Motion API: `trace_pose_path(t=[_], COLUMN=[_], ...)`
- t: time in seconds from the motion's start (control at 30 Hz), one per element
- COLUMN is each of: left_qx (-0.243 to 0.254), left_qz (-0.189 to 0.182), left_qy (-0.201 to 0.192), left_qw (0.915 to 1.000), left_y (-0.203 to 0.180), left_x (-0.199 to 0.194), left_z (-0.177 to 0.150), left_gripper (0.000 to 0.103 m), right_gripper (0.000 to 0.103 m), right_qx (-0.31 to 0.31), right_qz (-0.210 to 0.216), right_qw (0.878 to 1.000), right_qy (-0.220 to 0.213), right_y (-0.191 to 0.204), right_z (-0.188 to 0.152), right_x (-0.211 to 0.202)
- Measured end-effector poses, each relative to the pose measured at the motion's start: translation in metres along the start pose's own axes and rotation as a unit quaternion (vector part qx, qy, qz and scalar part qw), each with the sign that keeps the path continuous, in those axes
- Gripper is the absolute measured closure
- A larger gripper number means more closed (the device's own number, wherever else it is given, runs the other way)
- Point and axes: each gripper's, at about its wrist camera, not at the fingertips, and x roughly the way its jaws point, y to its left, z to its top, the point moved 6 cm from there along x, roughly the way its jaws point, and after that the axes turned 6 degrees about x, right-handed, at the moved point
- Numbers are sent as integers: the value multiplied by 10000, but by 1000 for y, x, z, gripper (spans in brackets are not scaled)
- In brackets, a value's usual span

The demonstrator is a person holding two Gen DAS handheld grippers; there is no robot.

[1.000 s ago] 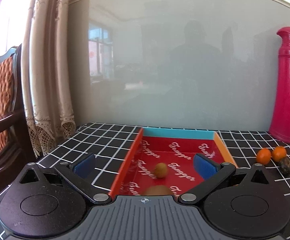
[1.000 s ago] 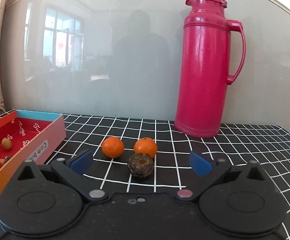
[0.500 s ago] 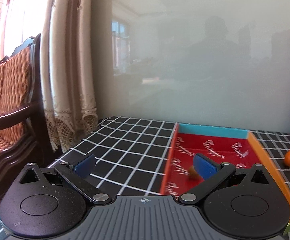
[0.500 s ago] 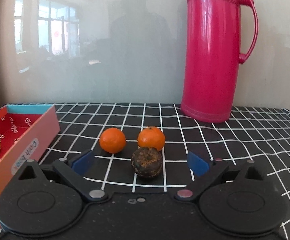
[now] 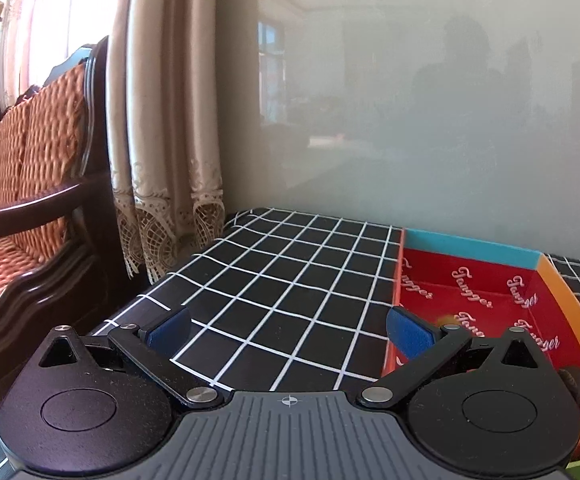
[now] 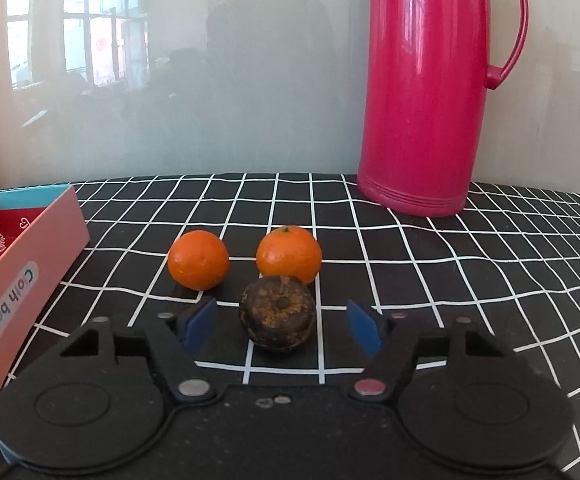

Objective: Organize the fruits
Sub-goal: 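Move the right tool to the dark brown date and grasp it, then carry the date over the box and open the right tool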

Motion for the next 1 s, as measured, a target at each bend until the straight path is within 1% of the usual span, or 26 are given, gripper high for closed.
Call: trace_pose_path(t=[0.03,0.1,0.17,0.3,0.4,1.0], left_qx=[27,68,50,-18,-56,-26], left_qz=[-8,-8,7,84,94,231], left_qy=[-2,-20,-16,-39,-60,-38], left_qw=[10000,10000,10000,10000,9999,9997], left_y=[-1,-2,0,6,9,23], left_x=[0,-1,-1,-1,-2,-1], left_z=[0,0,-1,1,1,-2], left_gripper=[0,0,0,0,0,0], right_gripper=[40,54,61,62,62,62], right_qx=[-2,8,6,-79,-39,-286], right_qz=[-4,-5,-17,-79,-40,405], right_qw=[10000,9999,9998,9998,10000,9981], right_qy=[32,123,204,149,21,-365], right_y=[0,-1,-1,3,7,53], right_z=[0,0,-1,-1,2,11], right_x=[1,5,8,7,1,-33])
